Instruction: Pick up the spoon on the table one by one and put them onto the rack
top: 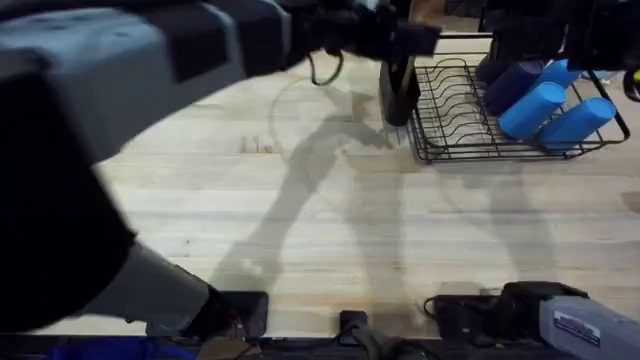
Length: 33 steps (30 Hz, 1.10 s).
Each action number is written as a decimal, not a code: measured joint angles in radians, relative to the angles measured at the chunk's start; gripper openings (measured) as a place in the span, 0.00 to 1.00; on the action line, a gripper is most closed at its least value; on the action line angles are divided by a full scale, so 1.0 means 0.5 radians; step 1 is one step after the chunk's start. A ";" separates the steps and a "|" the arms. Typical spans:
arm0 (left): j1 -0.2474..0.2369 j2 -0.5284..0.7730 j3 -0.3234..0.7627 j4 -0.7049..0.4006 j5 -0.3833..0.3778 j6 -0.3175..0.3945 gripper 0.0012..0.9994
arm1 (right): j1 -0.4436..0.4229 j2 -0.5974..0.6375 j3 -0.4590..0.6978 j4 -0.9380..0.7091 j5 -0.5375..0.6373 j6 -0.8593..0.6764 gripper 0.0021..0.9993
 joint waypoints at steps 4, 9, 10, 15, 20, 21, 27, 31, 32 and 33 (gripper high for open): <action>0.108 -0.159 0.000 -0.148 -0.053 0.000 1.00 | 0.000 0.000 0.000 0.000 0.000 0.000 1.00; 0.238 -0.291 0.000 -0.485 -0.210 0.036 1.00 | 0.000 -0.001 0.000 -0.004 0.000 0.000 1.00; 0.257 -0.312 0.000 -0.552 -0.248 0.042 1.00 | 0.000 0.000 0.000 -0.010 0.000 0.001 1.00; 0.370 -0.482 0.000 -0.967 -0.475 0.077 1.00 | 0.000 0.000 0.000 -0.019 0.000 0.000 1.00; 0.476 -0.705 0.000 -1.332 -0.704 0.152 1.00 | 0.000 0.000 0.000 -0.035 0.000 0.000 1.00; 0.490 -0.748 0.000 -1.391 -0.754 0.165 1.00 | 0.000 0.000 0.000 -0.036 0.000 0.000 1.00; 0.510 -0.958 0.000 -1.659 -1.019 0.209 1.00 | 0.000 0.000 0.000 -0.043 0.000 0.000 1.00; 0.510 -1.074 0.000 -1.769 -1.146 0.217 1.00 | 0.000 0.000 0.000 -0.096 0.000 0.000 1.00; 0.510 -1.101 0.000 -1.791 -1.168 0.217 1.00 | 0.000 0.000 0.000 -0.111 0.000 0.000 1.00; 0.510 -1.126 0.000 -1.807 -1.186 0.218 1.00 | 0.000 0.000 0.000 -0.121 0.000 0.000 1.00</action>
